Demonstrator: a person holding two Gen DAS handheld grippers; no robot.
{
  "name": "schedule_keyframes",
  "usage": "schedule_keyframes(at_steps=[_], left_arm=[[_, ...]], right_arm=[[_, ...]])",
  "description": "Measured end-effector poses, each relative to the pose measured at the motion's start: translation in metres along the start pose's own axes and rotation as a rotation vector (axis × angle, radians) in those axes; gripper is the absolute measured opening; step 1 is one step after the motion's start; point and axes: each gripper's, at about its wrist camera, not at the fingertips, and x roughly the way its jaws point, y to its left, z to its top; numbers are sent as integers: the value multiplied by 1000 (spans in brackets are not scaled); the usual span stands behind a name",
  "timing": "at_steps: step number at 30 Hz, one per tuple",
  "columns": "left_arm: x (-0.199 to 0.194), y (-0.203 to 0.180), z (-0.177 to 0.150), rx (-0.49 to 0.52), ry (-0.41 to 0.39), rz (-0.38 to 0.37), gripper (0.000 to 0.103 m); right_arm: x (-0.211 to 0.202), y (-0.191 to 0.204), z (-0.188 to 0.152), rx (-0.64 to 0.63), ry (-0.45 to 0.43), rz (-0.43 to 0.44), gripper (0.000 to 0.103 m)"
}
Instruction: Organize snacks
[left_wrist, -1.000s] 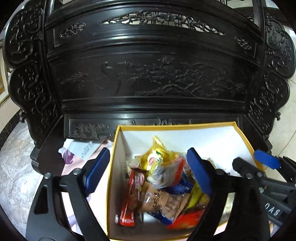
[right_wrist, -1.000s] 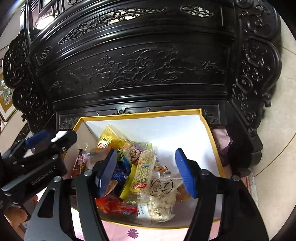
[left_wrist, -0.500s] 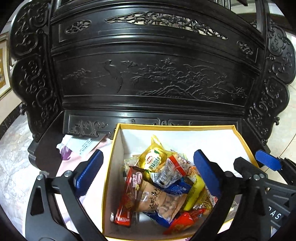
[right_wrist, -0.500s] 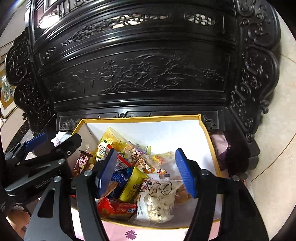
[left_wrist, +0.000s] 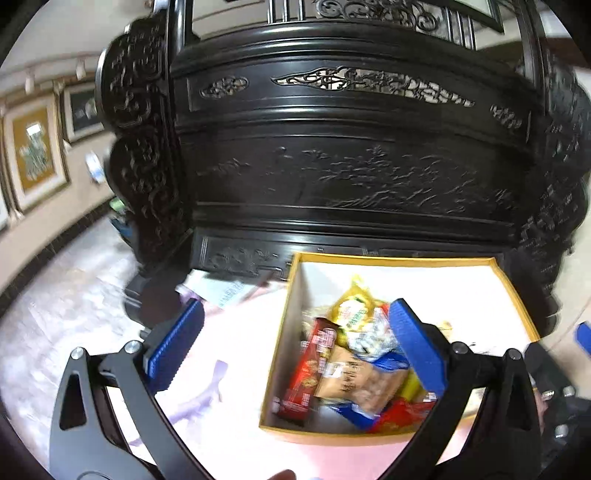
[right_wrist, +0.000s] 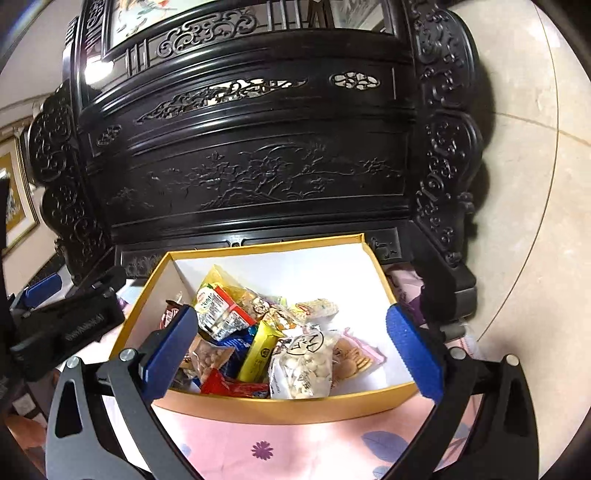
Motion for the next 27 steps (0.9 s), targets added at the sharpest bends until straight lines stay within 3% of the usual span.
schedule_keyframes(at_steps=[7, 13, 17, 27], left_arm=[[0, -1, -2, 7, 67, -80, 101], [1, -6, -2, 45, 100, -45, 101], [2, -5, -3, 52, 113, -67, 101], [-7, -8, 1, 62, 85, -73, 101]], right_arm=[[-4, 2, 2, -7, 25, -3, 102], [-1, 3, 3, -12, 43, -4, 102], [0, 5, 2, -20, 47, -1, 102], [-4, 7, 3, -28, 38, -4, 102]])
